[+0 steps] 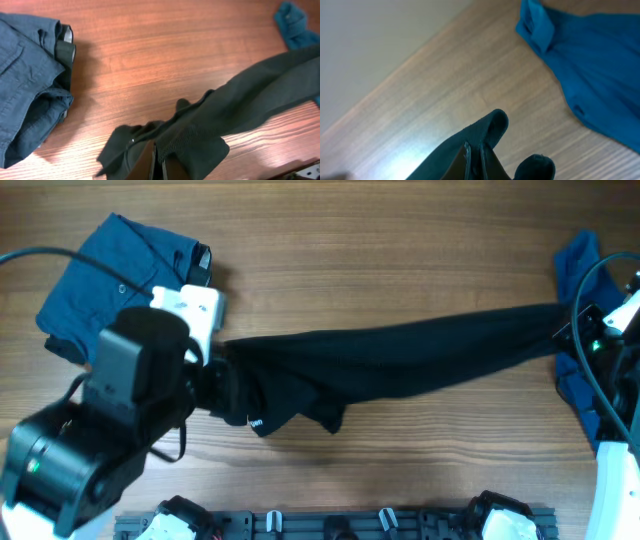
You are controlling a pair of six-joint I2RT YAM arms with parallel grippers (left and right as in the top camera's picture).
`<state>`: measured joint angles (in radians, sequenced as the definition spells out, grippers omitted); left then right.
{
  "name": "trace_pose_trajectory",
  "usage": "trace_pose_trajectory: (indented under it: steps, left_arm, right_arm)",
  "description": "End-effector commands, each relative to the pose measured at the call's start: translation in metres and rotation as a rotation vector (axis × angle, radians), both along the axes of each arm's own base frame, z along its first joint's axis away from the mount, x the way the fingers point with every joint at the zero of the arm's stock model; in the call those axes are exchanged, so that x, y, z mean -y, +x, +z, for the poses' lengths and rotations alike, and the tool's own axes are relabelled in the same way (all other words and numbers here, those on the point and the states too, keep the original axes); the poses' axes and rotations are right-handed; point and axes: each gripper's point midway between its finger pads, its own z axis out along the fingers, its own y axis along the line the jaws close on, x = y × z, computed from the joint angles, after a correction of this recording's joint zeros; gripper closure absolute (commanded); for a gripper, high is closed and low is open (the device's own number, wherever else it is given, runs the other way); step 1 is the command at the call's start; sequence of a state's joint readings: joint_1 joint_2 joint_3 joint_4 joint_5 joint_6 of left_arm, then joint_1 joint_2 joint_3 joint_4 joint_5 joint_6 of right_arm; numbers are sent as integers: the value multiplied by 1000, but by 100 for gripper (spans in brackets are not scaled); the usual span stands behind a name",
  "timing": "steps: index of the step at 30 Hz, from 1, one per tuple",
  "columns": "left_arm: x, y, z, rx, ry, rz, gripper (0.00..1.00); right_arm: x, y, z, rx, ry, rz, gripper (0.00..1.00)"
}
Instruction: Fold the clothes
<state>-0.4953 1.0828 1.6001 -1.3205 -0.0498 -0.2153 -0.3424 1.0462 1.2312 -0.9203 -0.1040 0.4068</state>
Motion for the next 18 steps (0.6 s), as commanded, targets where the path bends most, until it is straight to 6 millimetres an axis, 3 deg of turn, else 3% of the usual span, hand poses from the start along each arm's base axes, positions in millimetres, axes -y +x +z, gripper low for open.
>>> trace_pose_trajectory:
  steps: [1,6,8,9,10,11,12,13,15,18]
  left_arm:
    - [2,26,-21,-50,86,19,96]
    - [23,74,-74,-171,209,-6,96]
    - [30,109,-96,-160,268,3,93]
    - [33,134,-106,-132,282,35,88]
    - [36,161,-117,-100,278,63,81]
    - [37,177,-124,-83,272,81,71]
    - [38,197,-135,-67,258,101,64]
    - [36,211,-147,-76,247,113,51]
    - [31,212,-162,-129,232,110,36]
    - [36,183,-174,-270,170,38,34]
  right_arm:
    - [4,7,-17,-74,10,13,96]
    - [-6,39,-67,-201,111,137,96]
    - [-5,64,-84,-195,142,173,96]
    - [-4,88,-93,-157,159,202,94]
    - [-5,101,-96,-129,172,224,89]
    - [-8,118,-100,-85,193,263,78]
    - [-11,129,-105,-58,219,296,53]
    - [-15,135,-111,-55,244,317,37]
    - [-15,129,-129,-113,279,316,26]
    - [-14,102,-145,-229,302,323,23]
